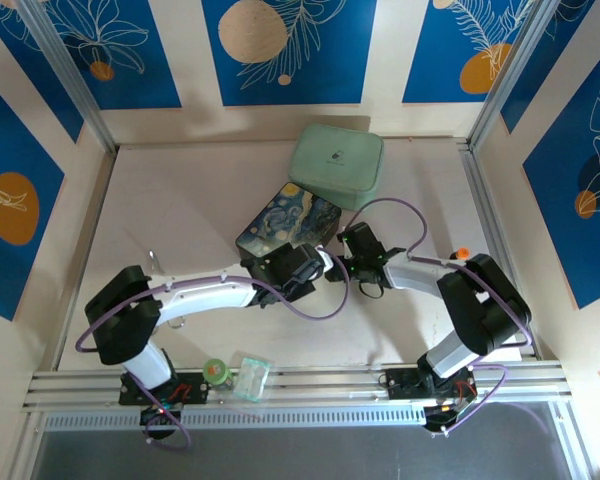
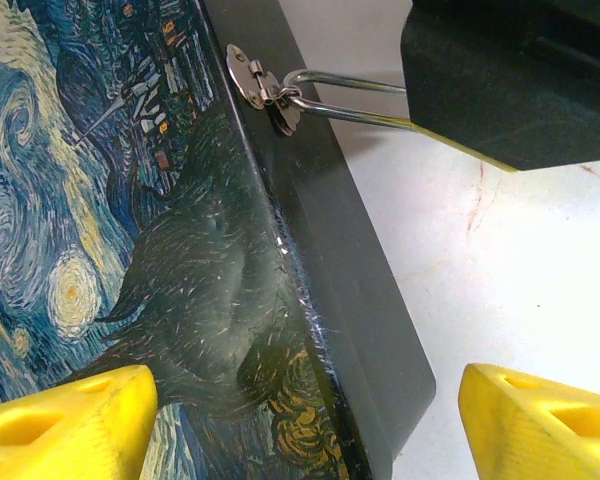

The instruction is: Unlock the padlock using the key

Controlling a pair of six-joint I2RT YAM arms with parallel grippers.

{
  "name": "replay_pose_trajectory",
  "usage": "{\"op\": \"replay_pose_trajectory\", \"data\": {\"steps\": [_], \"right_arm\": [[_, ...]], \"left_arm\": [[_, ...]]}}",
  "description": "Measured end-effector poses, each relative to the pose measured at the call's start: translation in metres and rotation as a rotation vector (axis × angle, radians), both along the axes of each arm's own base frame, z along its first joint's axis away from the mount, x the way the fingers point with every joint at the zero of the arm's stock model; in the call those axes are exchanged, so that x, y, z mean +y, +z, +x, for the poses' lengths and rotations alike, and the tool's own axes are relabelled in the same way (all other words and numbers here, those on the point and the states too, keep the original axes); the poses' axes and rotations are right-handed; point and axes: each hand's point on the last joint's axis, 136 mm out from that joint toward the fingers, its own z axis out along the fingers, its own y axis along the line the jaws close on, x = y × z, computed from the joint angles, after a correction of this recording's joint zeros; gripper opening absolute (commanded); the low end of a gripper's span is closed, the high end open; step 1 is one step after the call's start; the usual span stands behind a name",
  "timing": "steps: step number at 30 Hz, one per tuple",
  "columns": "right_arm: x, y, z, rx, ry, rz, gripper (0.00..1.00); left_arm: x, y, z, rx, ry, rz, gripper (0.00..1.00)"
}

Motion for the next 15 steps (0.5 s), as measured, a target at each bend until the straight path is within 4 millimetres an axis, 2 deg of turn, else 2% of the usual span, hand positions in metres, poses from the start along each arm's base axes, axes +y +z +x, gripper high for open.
{"op": "replay_pose_trajectory", "data": {"steps": [7,15], "right_arm": [[0.0005,-0.0038,0.0019,-0.008,0.005,-0.08,0.55],[0.0044,0.0008,0.0001,-0.014,0.018,-0.065,0.56]], "left_arm": [[0.0005,0.0011,0.0012,-0.006,0.007,0.0,0.78],[0.0017,0.0014,0.0026,-0.007,0.017,-0.004,0.79]]}}
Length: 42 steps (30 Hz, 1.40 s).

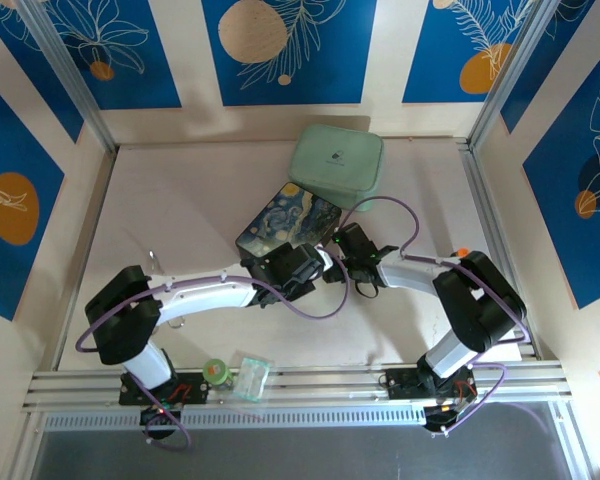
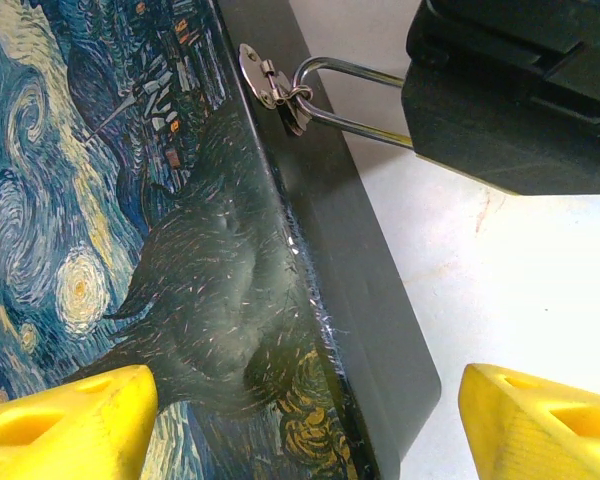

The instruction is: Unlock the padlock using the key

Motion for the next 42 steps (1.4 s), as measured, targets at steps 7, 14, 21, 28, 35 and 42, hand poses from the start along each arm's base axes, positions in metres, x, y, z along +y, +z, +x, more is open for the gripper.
{"op": "replay_pose_trajectory", "data": {"steps": [7,14,21,28,35,42], "right_arm": [[0.002,0.002,0.002,-0.003,0.004,0.03,0.55],[0.004,0.0,0.004,-0.012,0.006,0.031,0.53],[0.008,0.0,0.002,-0.027,0.007,0.03,0.6],[0.01,0.001,0.001,-0.063,0.008,-0.012,0.58],[0.02,0.014,-0.009,-0.081,0.025,0.082,0.55],[0.024,0.024,-0.012,-0.088,0.024,0.141,0.53]], "left_arm": [[0.001,0.0,0.001,0.002,0.013,-0.008,0.79],[0.002,0.0,0.003,0.005,0.028,-0.017,0.79],[0.005,0.0,0.001,0.005,0.032,-0.021,0.79],[0.009,-0.001,0.001,0.011,0.046,-0.024,0.79],[0.013,-0.002,-0.001,0.011,0.047,-0.024,0.79],[0.016,-0.001,-0.003,0.012,0.052,-0.029,0.79]]}}
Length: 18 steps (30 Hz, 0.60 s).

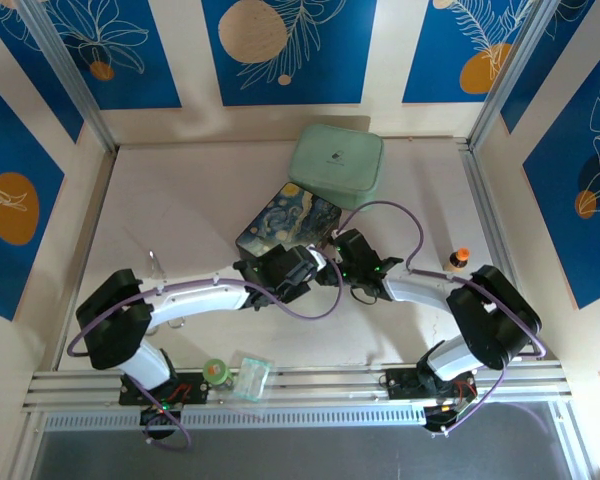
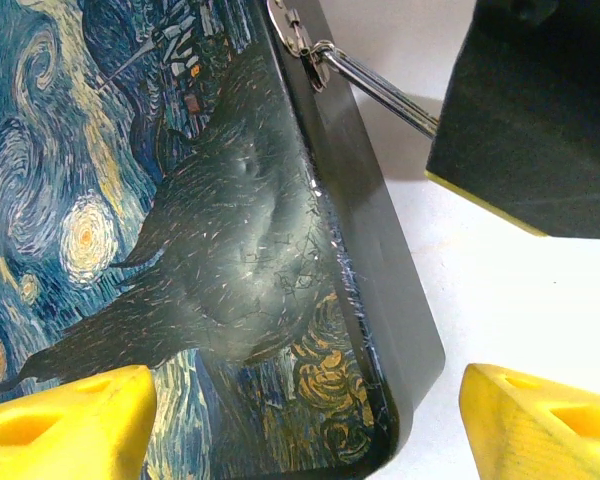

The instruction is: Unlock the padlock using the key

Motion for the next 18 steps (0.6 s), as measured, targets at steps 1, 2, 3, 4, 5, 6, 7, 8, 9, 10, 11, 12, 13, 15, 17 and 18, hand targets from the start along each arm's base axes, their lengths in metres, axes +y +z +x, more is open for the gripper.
{"op": "replay_pose_trajectory", "data": {"steps": [1,2,3,4,5,6,7,8,9,10,11,12,13,15,17,18], "right_arm": [[0.0,0.0,0.0,0.003,0.0,0.002,0.53],[0.001,-0.001,-0.001,0.005,0.001,0.006,0.53],[0.002,-0.001,-0.001,0.007,0.001,0.009,0.53],[0.002,-0.002,-0.001,0.008,0.002,0.009,0.53],[0.002,-0.004,-0.001,0.013,0.003,0.006,0.53],[0.003,-0.007,-0.002,0.021,0.002,0.004,0.53],[0.003,-0.009,-0.003,0.028,0.004,0.002,0.53],[0.003,-0.012,-0.004,0.034,0.005,-0.002,0.53],[0.004,-0.015,-0.005,0.04,0.008,-0.007,0.53],[0.005,-0.017,-0.006,0.046,0.011,-0.012,0.53],[0.005,-0.021,-0.007,0.054,0.014,-0.018,0.53],[0.005,-0.023,-0.007,0.056,0.013,-0.026,0.53],[0.006,-0.023,-0.006,0.056,0.012,-0.027,0.53],[0.006,-0.023,-0.006,0.055,0.007,-0.029,0.53],[0.006,-0.024,-0.005,0.051,0.002,-0.037,0.53],[0.006,-0.024,-0.005,0.047,-0.001,-0.041,0.53]], "left_arm": [[0.0,0.0,0.0,0.001,0.001,0.0,0.79],[0.001,-0.001,-0.001,0.001,0.001,0.001,0.79],[0.001,-0.001,-0.001,0.002,0.001,0.002,0.79],[0.001,-0.001,-0.001,0.002,0.001,0.002,0.79],[0.001,-0.001,-0.001,0.002,0.001,0.003,0.79],[0.002,-0.002,-0.001,0.002,0.001,0.003,0.79],[0.002,-0.002,-0.001,0.002,0.001,0.004,0.79],[0.002,-0.002,-0.001,0.003,0.001,0.004,0.79],[0.002,-0.002,-0.001,0.001,0.002,0.005,0.79],[0.002,-0.002,-0.001,0.0,0.003,0.006,0.79],[0.003,-0.002,-0.001,0.0,0.003,0.006,0.79],[0.003,-0.002,-0.001,-0.001,0.004,0.007,0.79],[0.003,-0.002,-0.001,-0.001,0.004,0.008,0.79],[0.005,-0.004,-0.002,0.001,0.006,0.011,0.79],[0.007,-0.005,-0.002,0.004,0.01,0.012,0.79],[0.007,-0.006,-0.002,0.005,0.011,0.012,0.79]]}}
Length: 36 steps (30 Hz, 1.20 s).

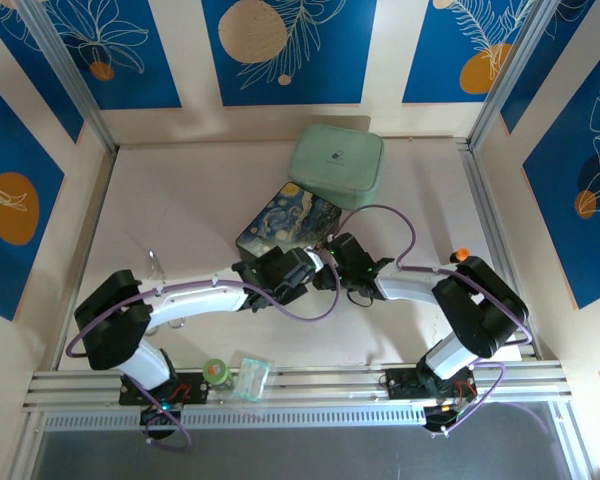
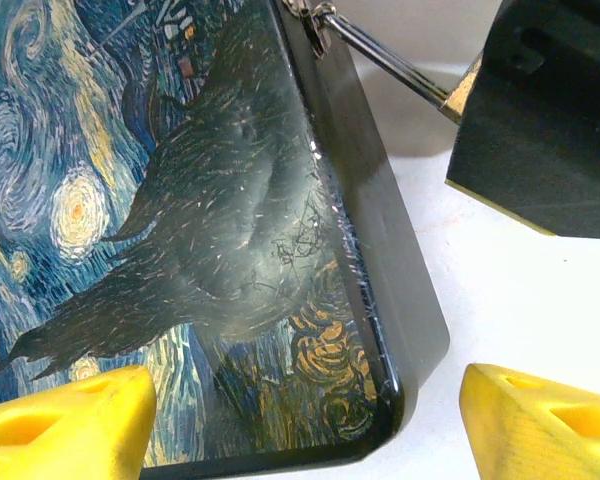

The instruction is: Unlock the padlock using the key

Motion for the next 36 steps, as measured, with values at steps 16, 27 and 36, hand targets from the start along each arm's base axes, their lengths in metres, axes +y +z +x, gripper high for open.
{"op": "replay_pose_trajectory", "data": {"steps": [16,27,36], "right_arm": [[-0.006,-0.004,0.005,-0.048,-0.095,-0.115,0.28],[-0.007,-0.002,0.005,0.003,-0.139,-0.045,0.2],[-0.007,-0.002,0.009,0.092,-0.235,0.137,0.19]], "left_arm": [[0.003,0.0,0.003,-0.004,0.01,0.003,0.79],[-0.004,0.009,0.015,-0.04,-0.022,0.046,0.78],[-0.015,-0.012,0.022,-0.012,-0.078,0.12,0.59]]}}
